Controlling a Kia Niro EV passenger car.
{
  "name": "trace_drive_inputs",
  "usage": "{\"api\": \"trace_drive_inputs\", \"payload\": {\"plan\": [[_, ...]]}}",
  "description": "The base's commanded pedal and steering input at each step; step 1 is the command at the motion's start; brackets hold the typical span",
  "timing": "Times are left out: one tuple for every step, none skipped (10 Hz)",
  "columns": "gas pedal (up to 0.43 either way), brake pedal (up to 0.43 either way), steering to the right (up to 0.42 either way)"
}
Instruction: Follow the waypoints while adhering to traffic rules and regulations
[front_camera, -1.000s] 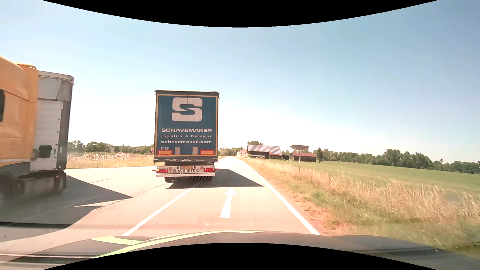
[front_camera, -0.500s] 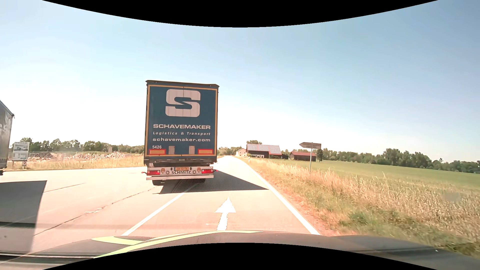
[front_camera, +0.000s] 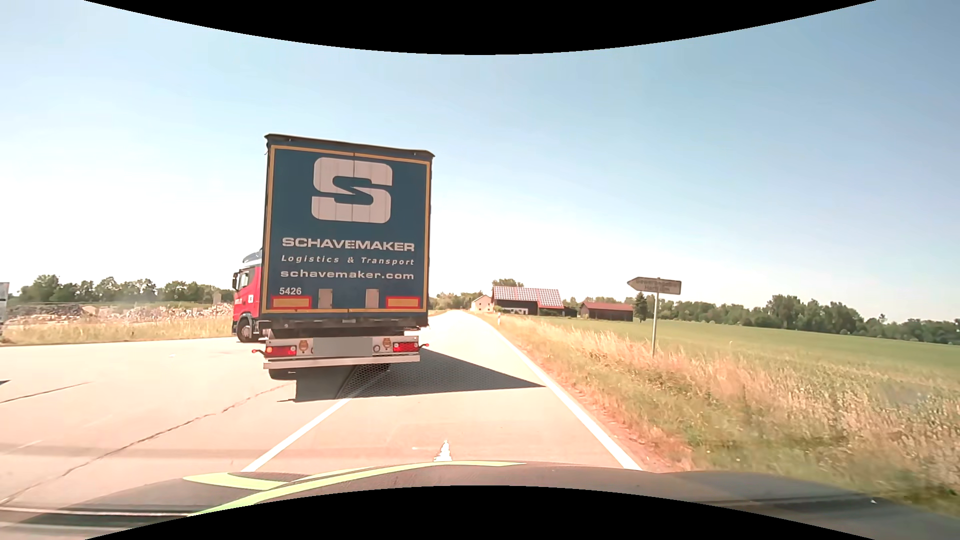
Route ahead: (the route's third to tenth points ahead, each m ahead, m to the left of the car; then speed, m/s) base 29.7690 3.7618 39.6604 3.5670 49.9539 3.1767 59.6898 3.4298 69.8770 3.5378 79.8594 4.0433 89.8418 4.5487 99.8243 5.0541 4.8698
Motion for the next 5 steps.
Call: {"api": "trace_drive_inputs", "payload": {"plan": [[0.000,0.159,-0.001],[0.000,0.043,-0.004],[0.000,0.000,-0.005],[0.000,0.000,-0.006],[0.110,0.000,-0.006]]}}
